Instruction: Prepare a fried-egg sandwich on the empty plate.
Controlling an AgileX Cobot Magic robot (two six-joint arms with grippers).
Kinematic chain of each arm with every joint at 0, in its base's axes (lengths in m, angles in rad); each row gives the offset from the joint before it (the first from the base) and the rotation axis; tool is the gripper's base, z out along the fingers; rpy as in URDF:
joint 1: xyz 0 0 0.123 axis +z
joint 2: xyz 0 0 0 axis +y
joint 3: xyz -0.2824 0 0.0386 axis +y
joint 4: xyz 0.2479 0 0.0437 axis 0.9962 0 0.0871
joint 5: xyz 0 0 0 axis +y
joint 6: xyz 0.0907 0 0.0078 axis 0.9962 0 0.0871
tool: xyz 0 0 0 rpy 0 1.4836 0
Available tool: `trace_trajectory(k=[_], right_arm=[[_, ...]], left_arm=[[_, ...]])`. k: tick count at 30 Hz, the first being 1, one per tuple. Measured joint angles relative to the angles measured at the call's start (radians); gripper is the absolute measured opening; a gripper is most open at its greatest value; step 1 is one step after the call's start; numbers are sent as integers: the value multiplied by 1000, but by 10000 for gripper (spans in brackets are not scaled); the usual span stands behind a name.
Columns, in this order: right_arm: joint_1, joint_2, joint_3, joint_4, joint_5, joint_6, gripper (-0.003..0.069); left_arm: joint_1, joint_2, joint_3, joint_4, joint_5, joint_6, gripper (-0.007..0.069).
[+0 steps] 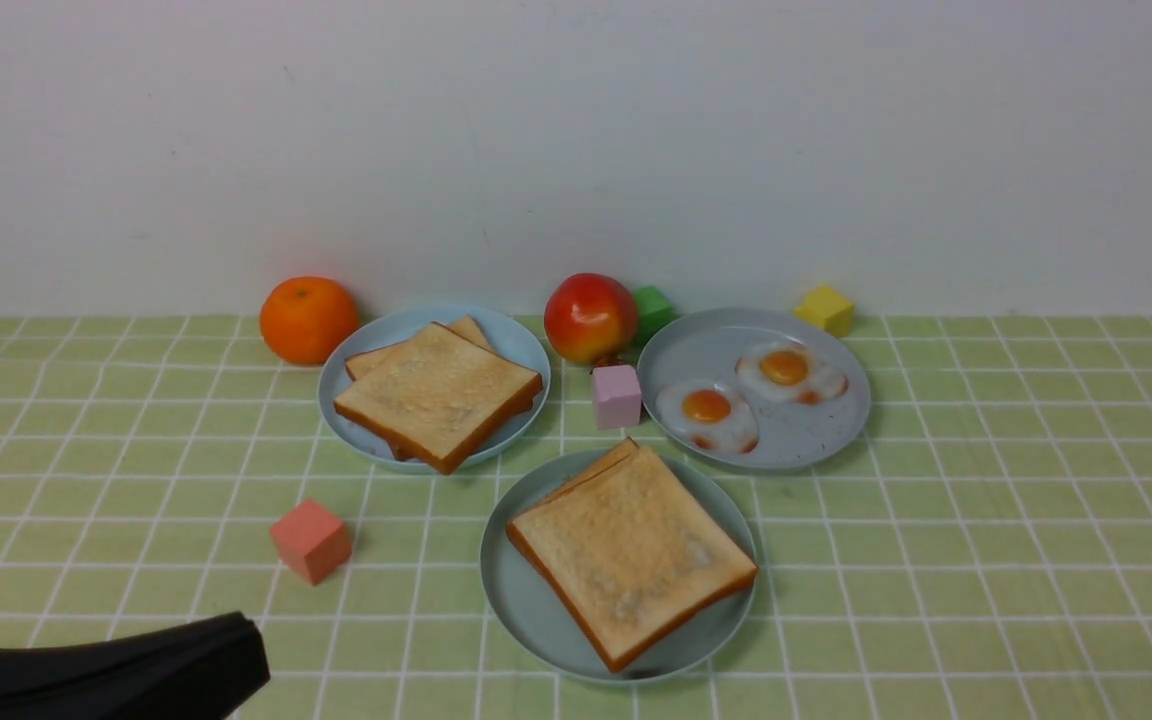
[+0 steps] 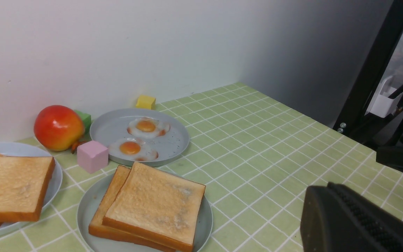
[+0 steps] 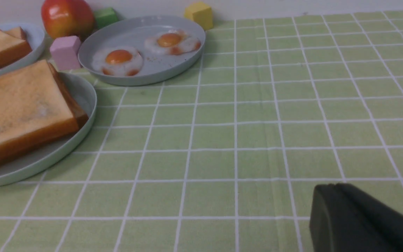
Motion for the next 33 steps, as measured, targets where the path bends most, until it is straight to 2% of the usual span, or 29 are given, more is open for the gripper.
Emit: trace_trajectory(k=[28,33], right_arm=[[0,0,-3,0,12,3,8],[0,0,-3,0,14,3,14]], left_arm=[[0,0,1,1,-4,0,4],[66,-53,40,-29,-94,0,4]])
